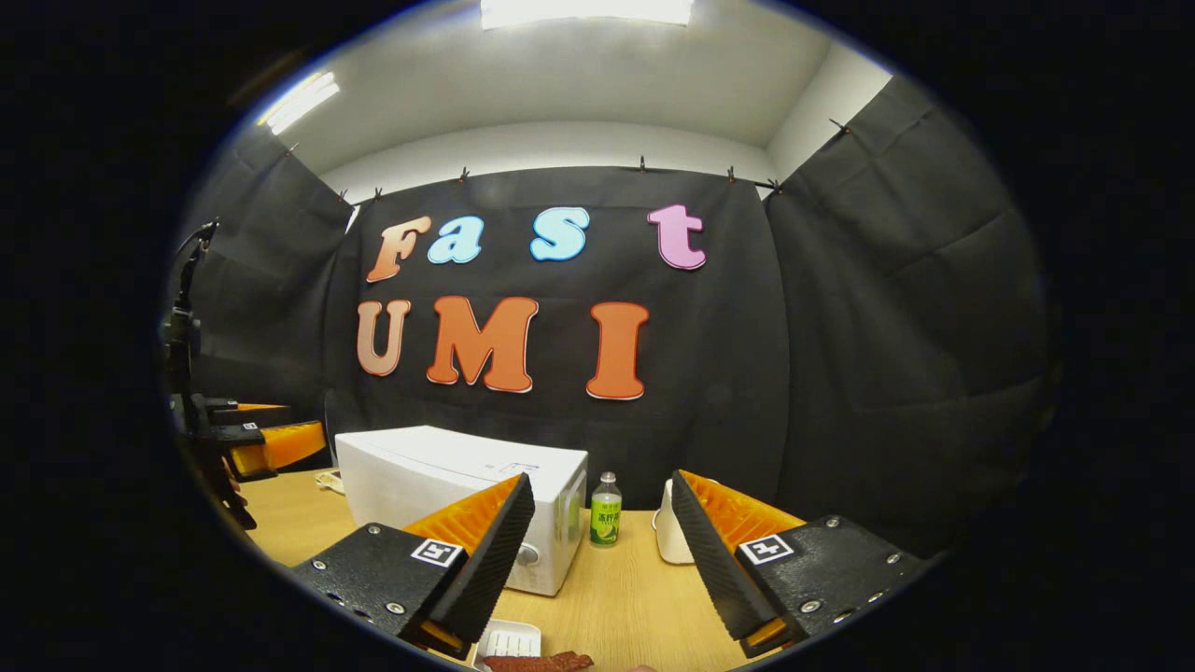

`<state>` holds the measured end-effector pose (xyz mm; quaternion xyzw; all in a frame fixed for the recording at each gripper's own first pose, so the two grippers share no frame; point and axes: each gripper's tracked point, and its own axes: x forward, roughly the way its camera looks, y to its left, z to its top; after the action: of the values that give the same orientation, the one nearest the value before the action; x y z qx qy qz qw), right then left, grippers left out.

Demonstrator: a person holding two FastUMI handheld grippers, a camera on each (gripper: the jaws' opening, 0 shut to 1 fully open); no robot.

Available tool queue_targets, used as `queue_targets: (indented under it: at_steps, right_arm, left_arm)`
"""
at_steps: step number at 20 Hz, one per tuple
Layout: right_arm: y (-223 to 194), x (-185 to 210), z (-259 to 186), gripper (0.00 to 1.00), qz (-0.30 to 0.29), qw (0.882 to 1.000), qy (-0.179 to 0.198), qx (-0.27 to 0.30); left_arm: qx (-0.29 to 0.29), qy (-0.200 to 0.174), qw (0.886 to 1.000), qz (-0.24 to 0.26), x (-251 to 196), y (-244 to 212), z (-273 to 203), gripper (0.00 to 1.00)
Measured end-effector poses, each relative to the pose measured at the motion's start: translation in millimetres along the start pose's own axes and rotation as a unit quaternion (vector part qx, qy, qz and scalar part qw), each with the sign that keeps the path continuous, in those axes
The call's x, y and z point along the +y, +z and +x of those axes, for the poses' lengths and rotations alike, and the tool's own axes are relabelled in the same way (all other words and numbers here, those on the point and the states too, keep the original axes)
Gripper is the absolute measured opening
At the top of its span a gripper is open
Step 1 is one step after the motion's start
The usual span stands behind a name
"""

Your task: Open the microwave oven with the left hand, put the food in, and close the microwave oven.

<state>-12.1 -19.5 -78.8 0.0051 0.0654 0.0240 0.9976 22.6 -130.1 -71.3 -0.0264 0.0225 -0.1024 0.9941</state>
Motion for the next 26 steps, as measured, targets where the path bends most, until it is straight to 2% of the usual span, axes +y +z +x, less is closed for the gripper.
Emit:
queue_targets:
  at_steps: [2, 3, 4, 5, 10, 13, 14, 21, 22, 26]
  right_arm:
    - [-17.5, -3.9, -3.1, 0.92, 0.006, 1.000, 0.002, 0.010]
    - [-26.7, -6.3, -4.5, 0.92, 0.008, 1.000, 0.004, 0.015]
    - [-35.4, -10.0, -5.4, 0.92, 0.010, 1.000, 0.003, 0.022]
    - [-43.8, -13.8, -5.9, 0.92, 0.012, 1.000, 0.001, 0.028]
    - [-83.9, -26.5, -9.4, 0.92, 0.017, 0.998, -0.004, 0.059]
    - [-105.0, -28.8, -12.0, 0.92, 0.022, 0.997, 0.000, 0.075]
    - [-110.5, -30.0, -11.6, 0.92, 0.022, 0.997, 0.001, 0.079]
    - [-137.8, -42.3, -14.0, 0.92, 0.030, 0.995, -0.004, 0.099]
    - [-140.2, -44.0, -13.4, 0.92, 0.031, 0.994, -0.006, 0.101]
    - [-146.6, -50.2, -15.0, 0.92, 0.036, 0.994, -0.011, 0.104]
  left_arm:
    - [0.008, -0.019, 1.000, -0.001, -21.9, -19.1, 8.1, 0.99]
    - [0.013, -0.028, 1.000, 0.000, -33.0, -30.6, 13.2, 0.94]
    - [0.021, -0.035, 0.999, 0.002, -42.4, -41.8, 18.0, 0.94]
    - [0.028, -0.042, 0.999, 0.004, -52.0, -53.3, 22.7, 0.99]
    - [0.051, -0.060, 0.997, 0.009, -92.7, -104.9, 50.5, 0.99]
    - [0.082, -0.051, 0.995, 0.010, -101.8, -144.4, 73.3, 0.99]
    - [0.092, -0.051, 0.994, 0.005, -106.9, -154.1, 80.8, 0.94]
    - [0.137, -0.008, 0.990, -0.013, -101.3, -205.4, 125.7, 0.96]
    - [0.139, 0.001, 0.990, -0.009, -98.6, -207.7, 129.8, 0.86]
    - [0.137, 0.030, 0.990, 0.004, -96.1, -213.4, 135.4, 0.80]
